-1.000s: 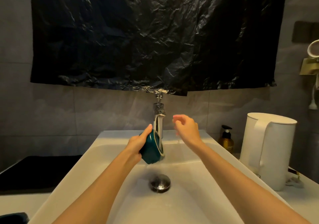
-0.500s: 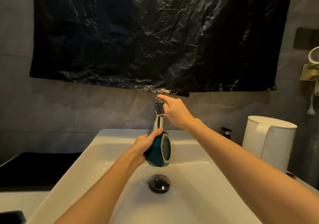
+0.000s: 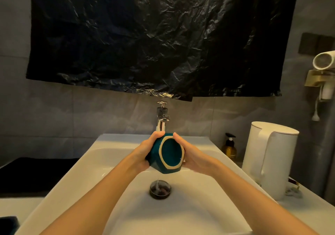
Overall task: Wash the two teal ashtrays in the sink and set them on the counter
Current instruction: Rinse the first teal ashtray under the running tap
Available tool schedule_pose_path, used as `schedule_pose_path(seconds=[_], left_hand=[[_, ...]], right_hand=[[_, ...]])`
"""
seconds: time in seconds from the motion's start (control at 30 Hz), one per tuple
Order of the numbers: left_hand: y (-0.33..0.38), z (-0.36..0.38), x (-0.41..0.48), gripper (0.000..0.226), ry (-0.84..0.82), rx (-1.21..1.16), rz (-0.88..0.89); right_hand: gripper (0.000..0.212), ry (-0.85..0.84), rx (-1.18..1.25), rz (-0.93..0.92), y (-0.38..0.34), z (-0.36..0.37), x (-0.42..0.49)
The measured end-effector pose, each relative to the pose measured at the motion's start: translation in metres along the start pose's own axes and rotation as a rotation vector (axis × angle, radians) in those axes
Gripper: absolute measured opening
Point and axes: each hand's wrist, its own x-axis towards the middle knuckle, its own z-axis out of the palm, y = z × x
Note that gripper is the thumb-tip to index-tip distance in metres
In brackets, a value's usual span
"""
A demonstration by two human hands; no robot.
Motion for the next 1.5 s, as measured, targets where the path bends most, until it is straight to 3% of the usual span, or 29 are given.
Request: schedule_pose_path(seconds=[0.2, 0.37, 0.57, 0.83, 0.97, 1.17, 1.33, 1.4, 1.5], left_hand=[[-0.001, 0.004, 0.001, 0.044, -0.021, -0.073, -0.048], [-0.006, 0.006, 0.008, 0.052, -0.024, 0.148, -0.064], [-0.011, 0.001, 0.007, 0.041, 0.011, 0.396, -0.044], [-0.010, -0.006, 0.010, 0.049, -0.022, 0.428, -0.088], [-0.008, -0.005, 0.005, 0.048, -0.128, 0.464, -0.095], [-0.003, -0.014, 0.004, 0.049, -0.093, 0.525, 0.066], [-0.007, -0.015, 0.004, 0.061, -0.013, 0.809, 0.229], [-0.009, -0.019, 0.004, 0.062, -0.035, 0.833, 0.168], [-0.006, -0.023, -0.002, 0.048, -0.107, 0.599, -0.050]], right_hand=[[0.044, 0.035, 0.232, 0.032, 0.002, 0.003, -0.003], [0.039, 0.125, 0.283, 0.107, 0.002, -0.011, -0.006], [0.039, 0.251, 0.341, 0.297, 0.010, -0.019, -0.004], [0.037, 0.231, 0.294, 0.246, 0.008, -0.020, -0.002], [0.037, 0.203, 0.235, 0.146, 0.006, -0.021, 0.001], [0.035, 0.187, -0.169, -0.147, 0.004, -0.014, -0.004], [0.052, 0.234, -0.673, -0.444, 0.014, -0.006, -0.002], [0.052, 0.243, -0.938, -0.595, 0.021, -0.008, 0.000], [0.054, 0.243, -1.285, -0.732, 0.027, -0.014, 0.000]])
